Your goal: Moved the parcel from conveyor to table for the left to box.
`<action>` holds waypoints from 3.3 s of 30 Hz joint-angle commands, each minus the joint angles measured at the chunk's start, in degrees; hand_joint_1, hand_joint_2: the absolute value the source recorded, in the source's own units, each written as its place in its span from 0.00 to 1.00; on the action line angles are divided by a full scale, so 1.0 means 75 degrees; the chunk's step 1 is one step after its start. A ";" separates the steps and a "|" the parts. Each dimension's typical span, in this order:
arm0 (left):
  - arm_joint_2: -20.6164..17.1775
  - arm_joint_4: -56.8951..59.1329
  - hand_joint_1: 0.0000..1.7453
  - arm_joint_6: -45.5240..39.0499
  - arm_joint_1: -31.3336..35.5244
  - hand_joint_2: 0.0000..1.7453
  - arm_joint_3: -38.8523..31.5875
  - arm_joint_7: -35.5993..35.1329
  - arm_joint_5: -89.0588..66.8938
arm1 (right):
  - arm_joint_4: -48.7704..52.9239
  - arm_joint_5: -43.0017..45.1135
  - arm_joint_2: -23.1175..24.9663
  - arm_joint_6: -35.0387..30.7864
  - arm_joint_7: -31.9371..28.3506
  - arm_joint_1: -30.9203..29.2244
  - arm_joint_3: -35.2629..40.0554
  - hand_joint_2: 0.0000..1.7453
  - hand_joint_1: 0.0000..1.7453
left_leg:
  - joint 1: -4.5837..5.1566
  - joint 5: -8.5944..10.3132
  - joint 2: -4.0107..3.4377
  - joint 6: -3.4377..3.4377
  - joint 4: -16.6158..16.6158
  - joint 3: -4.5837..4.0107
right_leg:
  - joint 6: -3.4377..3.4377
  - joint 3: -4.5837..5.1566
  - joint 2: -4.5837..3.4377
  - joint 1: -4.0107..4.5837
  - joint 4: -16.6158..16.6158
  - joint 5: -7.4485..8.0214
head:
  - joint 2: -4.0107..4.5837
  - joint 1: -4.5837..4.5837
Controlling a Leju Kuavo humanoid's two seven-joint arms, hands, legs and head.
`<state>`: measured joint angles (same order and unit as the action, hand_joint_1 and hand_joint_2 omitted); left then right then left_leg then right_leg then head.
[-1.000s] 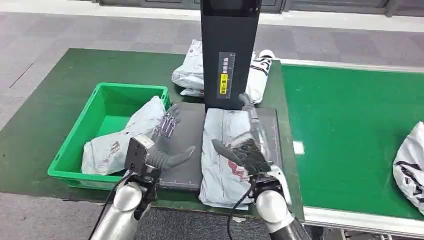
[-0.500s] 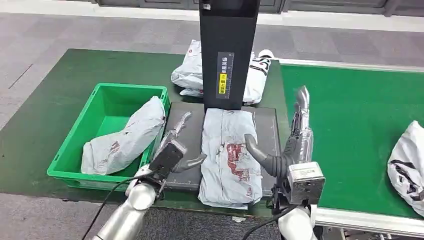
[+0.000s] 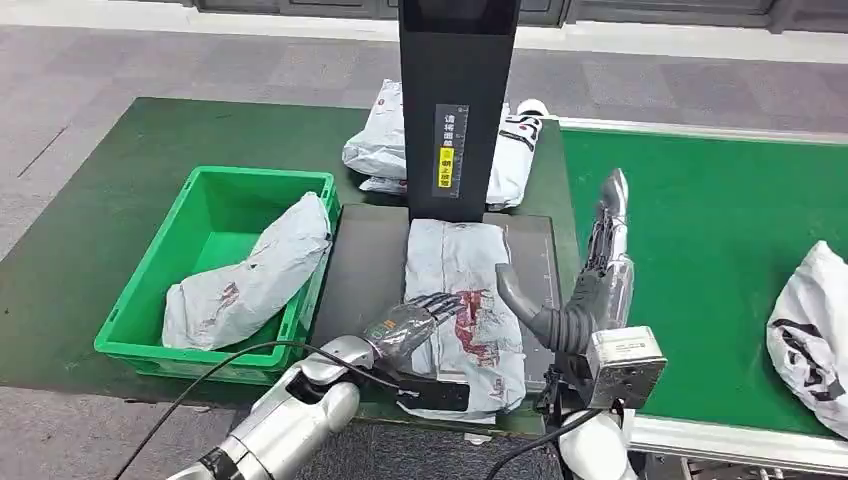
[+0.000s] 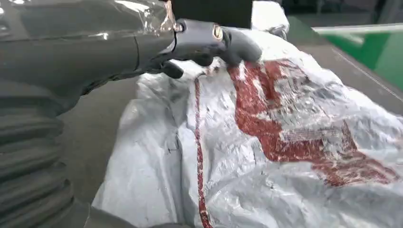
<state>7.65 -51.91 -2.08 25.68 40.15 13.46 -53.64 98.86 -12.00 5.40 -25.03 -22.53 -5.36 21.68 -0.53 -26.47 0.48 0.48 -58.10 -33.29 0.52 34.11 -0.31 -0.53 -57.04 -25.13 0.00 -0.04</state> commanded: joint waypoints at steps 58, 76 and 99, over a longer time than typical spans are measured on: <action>-0.0703 -0.4399 1.00 -0.4608 -0.0802 1.00 -0.2391 -0.1009 -0.0661 | 0.0247 0.0262 -0.0163 -0.0738 0.0254 0.0848 -0.0948 1.00 0.00 | 0.0002 0.0011 -0.0014 0.0012 0.0007 0.0007 | -0.0012 0.0000 -0.0007 -0.0001 -0.0009 0.0002 | -0.0003 0.0000; 0.1647 -0.8370 1.00 -0.5057 -0.2060 1.00 -0.5458 0.3538 -0.0713 | -0.0045 0.0196 -0.0013 -0.0344 0.0357 0.0991 -0.0670 1.00 0.00 | 0.0000 0.0000 -0.0038 0.0008 0.0002 0.0002 | -0.0012 0.0010 -0.0029 0.0001 -0.0010 0.0002 | -0.0003 0.0000; -0.1931 -0.3645 1.00 -0.2772 0.0181 1.00 -0.1918 -0.4178 -0.4848 | 0.0281 -0.0144 0.0000 -0.0615 0.0792 0.1096 -0.0947 1.00 0.00 | 0.0011 0.0046 0.0034 0.0030 0.0060 0.0043 | -0.0031 -0.0030 0.0049 -0.0008 0.0011 0.0004 | 0.0000 -0.0003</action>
<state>17.55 -116.54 -39.48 13.19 -6.54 29.63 -77.95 101.35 -11.19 5.03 -28.46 -19.15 3.02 16.94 -0.53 -26.36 0.46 0.68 -58.10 -33.30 0.36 34.24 -0.30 -0.53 -57.20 -25.15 0.00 -0.07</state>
